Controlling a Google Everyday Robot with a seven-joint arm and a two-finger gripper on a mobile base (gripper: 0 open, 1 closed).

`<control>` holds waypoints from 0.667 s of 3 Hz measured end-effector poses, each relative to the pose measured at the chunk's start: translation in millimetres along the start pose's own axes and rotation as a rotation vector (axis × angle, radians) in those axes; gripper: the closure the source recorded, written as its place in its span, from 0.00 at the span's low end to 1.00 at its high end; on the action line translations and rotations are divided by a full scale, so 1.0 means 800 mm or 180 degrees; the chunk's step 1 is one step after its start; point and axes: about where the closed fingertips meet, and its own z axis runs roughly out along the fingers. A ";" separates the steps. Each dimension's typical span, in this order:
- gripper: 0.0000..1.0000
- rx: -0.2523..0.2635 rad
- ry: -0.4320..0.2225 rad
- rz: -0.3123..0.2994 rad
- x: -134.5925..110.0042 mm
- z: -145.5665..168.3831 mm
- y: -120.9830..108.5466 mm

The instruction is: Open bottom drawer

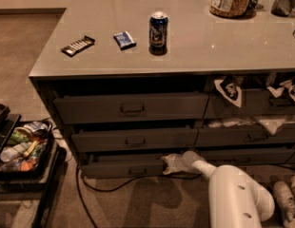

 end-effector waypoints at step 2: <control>1.00 0.0004 -0.0070 -0.0001 -0.003 -0.002 0.005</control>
Offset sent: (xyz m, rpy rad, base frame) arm -0.0909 0.0222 0.0194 0.2973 0.0408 0.2098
